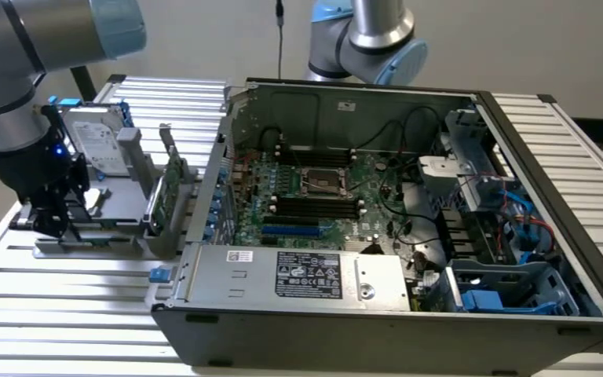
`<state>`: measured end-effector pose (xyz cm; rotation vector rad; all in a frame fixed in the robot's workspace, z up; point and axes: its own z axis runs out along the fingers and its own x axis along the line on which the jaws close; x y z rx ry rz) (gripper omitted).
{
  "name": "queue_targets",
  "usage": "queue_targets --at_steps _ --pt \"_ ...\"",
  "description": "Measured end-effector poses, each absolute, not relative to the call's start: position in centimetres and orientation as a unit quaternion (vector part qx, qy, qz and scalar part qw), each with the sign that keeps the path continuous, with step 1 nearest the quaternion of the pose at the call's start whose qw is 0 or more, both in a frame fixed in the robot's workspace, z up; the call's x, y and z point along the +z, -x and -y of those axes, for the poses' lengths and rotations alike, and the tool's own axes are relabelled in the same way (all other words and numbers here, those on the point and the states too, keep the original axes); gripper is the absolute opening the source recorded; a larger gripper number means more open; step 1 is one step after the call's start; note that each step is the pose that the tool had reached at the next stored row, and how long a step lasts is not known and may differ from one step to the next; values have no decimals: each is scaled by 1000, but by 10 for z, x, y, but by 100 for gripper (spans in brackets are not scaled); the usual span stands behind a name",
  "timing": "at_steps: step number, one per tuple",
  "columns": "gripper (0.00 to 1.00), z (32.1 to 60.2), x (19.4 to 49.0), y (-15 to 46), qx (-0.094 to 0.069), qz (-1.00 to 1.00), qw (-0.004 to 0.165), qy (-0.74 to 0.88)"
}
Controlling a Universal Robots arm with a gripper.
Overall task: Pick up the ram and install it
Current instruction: 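Pick up the ram and move it above insertion slot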
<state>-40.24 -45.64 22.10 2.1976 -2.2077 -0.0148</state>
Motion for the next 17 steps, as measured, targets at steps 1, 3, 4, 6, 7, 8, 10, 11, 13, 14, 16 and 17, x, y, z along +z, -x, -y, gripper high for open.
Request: queue_targets --at_steps 1,3,4,6,7,8,10,11,13,14,16,17 --pt "42 456 219 403 -5 709 13 -705" --pt "42 456 216 403 -5 709 13 -705" --pt "42 456 214 403 -5 709 13 -705" --pt "42 456 210 404 -5 709 13 -705" --pt "42 456 208 404 -5 709 13 -705" --pt "42 456 207 404 -5 709 13 -705" --pt "42 457 203 404 -6 709 12 -705" --pt "42 457 202 404 -7 709 11 -705" --pt "42 458 200 404 -9 709 8 -705" --pt "42 459 200 404 -10 709 7 -705" --pt "42 461 200 404 -12 709 4 -706" --pt "42 463 199 404 -14 709 3 -706"
